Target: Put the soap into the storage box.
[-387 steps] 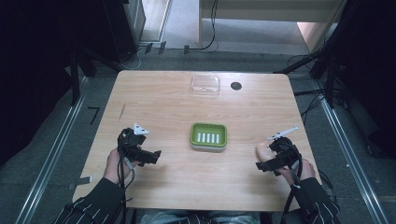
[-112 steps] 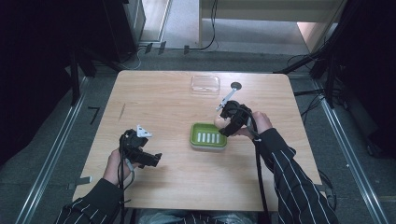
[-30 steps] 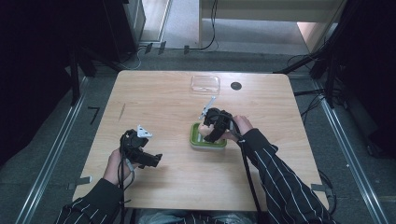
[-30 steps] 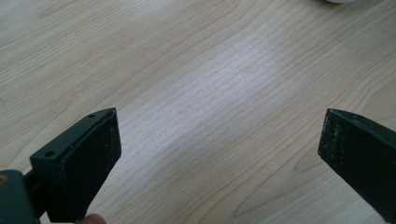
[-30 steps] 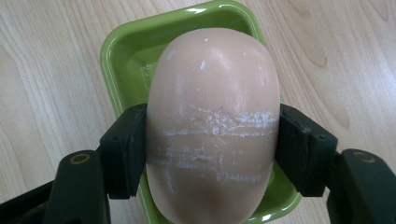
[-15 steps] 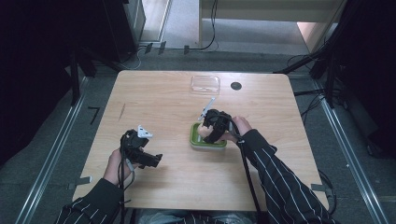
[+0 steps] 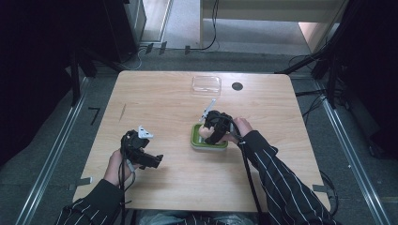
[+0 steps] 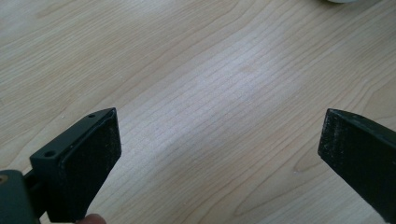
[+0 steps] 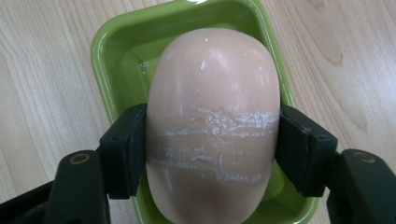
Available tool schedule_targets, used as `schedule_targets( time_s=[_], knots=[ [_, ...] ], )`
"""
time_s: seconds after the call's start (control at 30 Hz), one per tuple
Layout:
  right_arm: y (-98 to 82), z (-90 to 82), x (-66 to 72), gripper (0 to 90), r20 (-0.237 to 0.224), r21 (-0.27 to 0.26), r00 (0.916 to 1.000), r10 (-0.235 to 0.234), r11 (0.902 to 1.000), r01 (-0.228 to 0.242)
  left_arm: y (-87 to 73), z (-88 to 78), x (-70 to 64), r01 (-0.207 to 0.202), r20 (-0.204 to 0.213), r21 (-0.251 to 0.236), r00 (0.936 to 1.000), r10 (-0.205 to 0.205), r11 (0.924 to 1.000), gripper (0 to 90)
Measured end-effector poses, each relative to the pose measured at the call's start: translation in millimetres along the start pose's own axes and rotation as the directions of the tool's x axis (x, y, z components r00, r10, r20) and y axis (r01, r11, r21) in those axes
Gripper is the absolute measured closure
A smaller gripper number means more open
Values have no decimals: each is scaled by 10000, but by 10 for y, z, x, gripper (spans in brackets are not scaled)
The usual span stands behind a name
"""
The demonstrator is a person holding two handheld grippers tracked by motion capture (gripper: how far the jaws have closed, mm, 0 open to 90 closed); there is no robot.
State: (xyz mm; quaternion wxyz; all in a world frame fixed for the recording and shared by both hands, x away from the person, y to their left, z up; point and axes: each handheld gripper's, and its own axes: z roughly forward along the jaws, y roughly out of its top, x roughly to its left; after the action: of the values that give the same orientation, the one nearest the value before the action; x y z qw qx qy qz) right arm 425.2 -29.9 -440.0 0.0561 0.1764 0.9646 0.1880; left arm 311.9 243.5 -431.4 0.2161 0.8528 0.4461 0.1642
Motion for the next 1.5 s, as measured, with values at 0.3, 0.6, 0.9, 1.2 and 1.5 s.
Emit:
schedule_targets(
  time_s=[0.3,0.6,0.9,1.2,1.5],
  knots=[
    [-8,22,0,330,86,-8,10000,-46,10000,46,0,-2,2,-29,-9,-10,10000,29,10000,0],
    [-17,46,0,328,161,45,9998,-96,9999,96,-1,-5,4,-31,-39,-26,10000,31,10000,0],
    [-17,68,11,325,177,183,9998,-90,9998,87,1,-12,2,-35,-55,-68,10000,35,10000,0],
    [-18,80,9,325,155,126,9997,-198,9997,196,23,9,0,-76,-35,-28,10000,76,10000,0],
    [-26,60,20,312,308,110,9995,-103,9999,100,28,12,-8,-108,-21,-12,9999,108,9999,0]
  ],
)
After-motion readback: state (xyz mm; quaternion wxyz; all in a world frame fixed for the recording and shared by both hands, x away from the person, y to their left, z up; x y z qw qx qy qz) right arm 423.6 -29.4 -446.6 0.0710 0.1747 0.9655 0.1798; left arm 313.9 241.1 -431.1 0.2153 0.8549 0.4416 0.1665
